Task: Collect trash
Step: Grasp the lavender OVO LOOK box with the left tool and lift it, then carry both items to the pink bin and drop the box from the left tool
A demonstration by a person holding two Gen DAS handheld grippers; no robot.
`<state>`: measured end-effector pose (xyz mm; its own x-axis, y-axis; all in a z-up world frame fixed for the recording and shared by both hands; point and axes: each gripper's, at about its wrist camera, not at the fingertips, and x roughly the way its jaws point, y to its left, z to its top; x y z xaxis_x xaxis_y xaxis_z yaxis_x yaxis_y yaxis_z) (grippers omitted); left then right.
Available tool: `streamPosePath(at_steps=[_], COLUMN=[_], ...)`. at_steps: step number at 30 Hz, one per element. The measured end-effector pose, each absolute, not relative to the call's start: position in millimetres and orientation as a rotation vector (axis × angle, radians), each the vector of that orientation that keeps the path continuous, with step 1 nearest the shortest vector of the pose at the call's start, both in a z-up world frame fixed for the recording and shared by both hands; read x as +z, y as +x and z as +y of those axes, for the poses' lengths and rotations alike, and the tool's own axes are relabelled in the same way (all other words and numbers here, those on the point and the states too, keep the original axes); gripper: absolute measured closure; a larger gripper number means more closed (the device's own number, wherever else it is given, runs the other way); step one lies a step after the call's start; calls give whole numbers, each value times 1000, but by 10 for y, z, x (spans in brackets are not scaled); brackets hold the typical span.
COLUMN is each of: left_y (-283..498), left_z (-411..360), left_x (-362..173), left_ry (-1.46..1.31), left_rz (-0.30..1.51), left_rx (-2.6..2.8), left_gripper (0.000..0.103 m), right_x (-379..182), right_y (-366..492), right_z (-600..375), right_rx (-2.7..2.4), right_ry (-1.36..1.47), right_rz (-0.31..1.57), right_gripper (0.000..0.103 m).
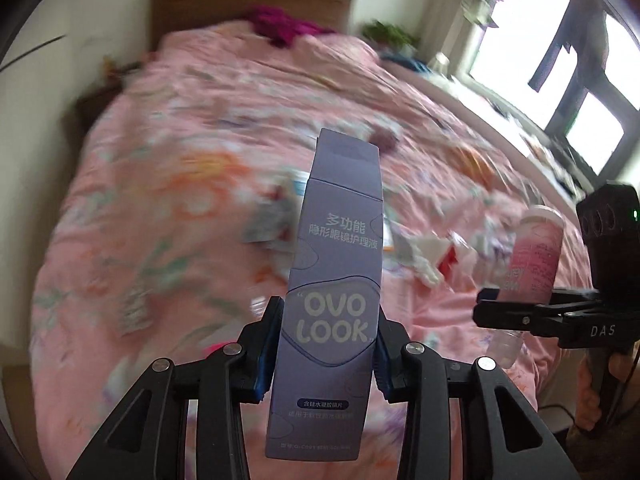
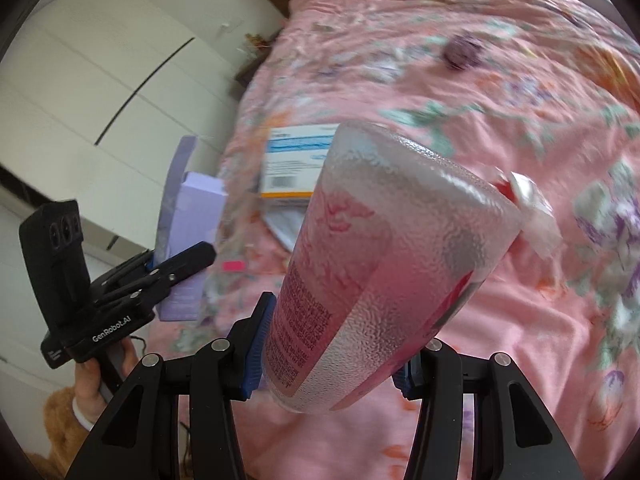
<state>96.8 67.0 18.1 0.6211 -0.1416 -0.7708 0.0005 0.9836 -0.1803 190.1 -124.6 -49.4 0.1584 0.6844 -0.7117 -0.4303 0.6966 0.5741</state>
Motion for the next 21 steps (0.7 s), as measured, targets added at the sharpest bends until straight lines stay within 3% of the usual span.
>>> streamPosePath(at_steps=[21], left_y=[-1713], left_z=[3127], left_x=[47], left_ry=[-480], left_rz=[723], left_rx=[582], left_gripper=[62], right_x=[-60], right_y=[465], right_z=[1792], right_rx=[1414], right_ry=[60], right_rz=[1221], right_gripper=[53])
